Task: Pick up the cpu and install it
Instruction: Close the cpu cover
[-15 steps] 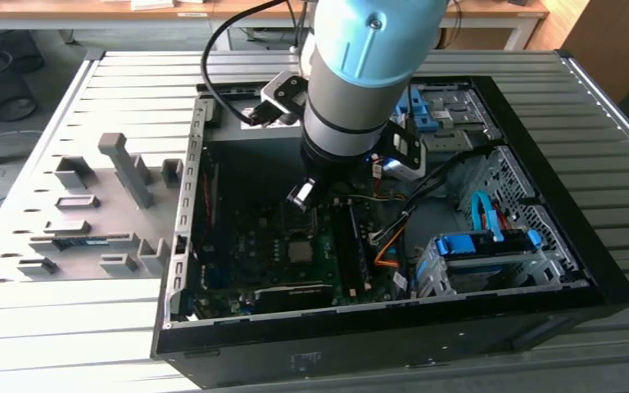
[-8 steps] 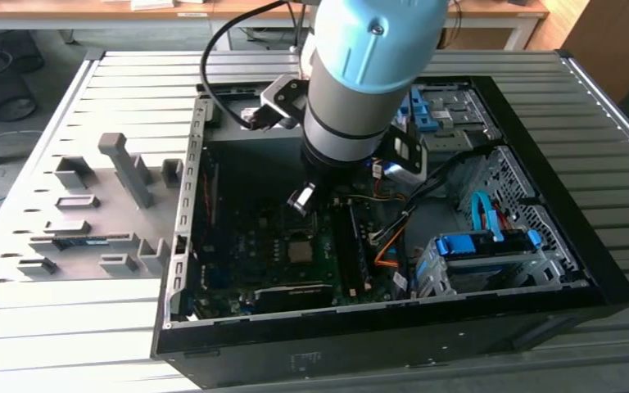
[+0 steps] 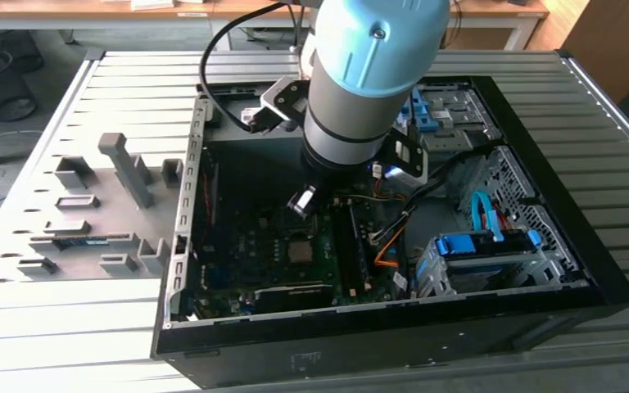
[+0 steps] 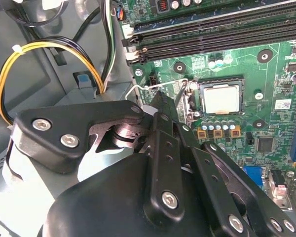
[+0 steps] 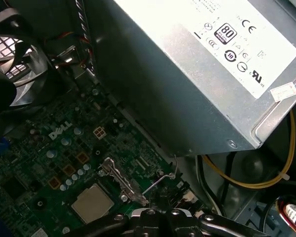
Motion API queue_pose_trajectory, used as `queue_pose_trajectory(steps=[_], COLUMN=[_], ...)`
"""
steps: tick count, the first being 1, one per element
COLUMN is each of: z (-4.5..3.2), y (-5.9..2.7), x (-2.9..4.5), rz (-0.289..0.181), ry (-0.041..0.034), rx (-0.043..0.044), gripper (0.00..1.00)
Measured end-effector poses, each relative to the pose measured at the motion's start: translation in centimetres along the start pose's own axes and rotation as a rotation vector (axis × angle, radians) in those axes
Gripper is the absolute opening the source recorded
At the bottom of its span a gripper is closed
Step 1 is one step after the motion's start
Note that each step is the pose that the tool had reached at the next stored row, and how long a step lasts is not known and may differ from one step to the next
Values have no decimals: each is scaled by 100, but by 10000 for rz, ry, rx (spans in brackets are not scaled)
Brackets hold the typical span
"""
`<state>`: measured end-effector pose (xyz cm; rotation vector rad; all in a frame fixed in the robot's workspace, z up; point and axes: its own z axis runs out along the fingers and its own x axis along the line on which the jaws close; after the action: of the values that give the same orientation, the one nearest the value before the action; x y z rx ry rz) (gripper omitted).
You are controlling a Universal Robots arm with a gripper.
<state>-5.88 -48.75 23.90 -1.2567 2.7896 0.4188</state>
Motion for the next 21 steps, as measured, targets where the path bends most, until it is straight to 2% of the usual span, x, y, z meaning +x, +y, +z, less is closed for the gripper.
queue_pose_trajectory(steps=[7, 21], z=[-5, -33], y=[-11, -78], x=[13, 90], rz=[0, 12], ry=[0, -3], rx=[0, 2], gripper=[10, 10])
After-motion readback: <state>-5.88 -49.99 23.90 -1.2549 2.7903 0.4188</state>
